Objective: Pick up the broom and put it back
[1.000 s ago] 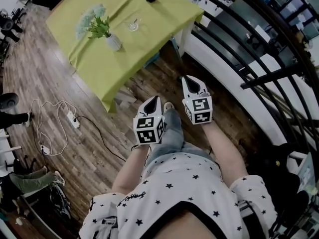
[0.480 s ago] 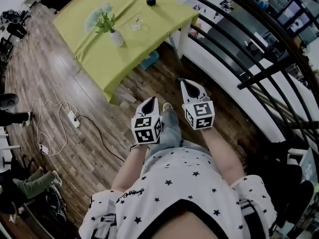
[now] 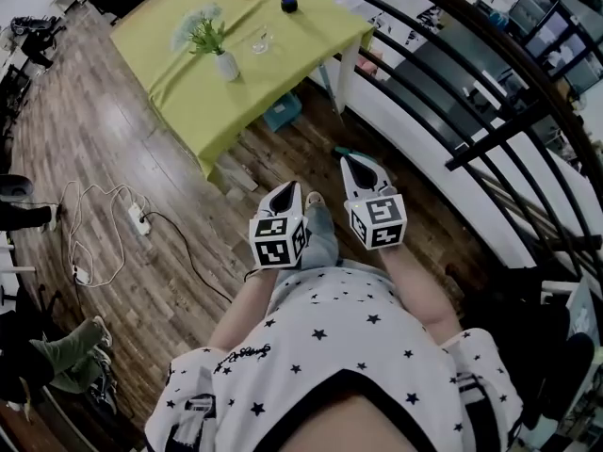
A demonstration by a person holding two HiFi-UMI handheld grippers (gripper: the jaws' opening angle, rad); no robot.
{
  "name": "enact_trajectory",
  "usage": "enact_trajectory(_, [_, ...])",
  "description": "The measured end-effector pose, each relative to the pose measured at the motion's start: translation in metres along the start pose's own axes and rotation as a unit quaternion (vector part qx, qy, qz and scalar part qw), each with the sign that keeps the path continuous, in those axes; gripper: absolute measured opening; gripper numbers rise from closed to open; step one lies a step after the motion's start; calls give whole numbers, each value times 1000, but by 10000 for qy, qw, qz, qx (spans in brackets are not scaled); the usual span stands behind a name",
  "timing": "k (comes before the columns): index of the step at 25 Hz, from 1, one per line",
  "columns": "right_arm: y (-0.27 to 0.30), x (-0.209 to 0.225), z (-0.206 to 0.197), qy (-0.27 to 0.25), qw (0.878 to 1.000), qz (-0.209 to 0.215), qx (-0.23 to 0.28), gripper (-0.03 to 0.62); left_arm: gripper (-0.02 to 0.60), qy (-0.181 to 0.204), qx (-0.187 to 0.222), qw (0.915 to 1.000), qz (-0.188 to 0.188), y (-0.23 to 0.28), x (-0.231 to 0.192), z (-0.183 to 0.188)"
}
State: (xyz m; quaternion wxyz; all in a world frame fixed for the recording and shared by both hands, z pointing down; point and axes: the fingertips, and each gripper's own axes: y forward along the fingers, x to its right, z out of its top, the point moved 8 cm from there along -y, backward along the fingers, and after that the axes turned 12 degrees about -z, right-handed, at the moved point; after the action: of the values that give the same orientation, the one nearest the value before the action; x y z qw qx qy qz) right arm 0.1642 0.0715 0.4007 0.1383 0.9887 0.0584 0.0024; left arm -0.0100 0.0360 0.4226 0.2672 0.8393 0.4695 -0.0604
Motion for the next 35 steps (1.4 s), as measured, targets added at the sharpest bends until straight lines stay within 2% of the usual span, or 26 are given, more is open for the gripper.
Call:
enact_trajectory(12, [-32, -5, -7, 127, 9998, 156, 23, -6, 11, 41, 7, 9999, -111, -10, 17, -10])
enact_trajectory(35, [-34, 1, -12, 156, 9999, 59, 29, -6, 11, 21, 0, 10000, -95, -6, 18, -9])
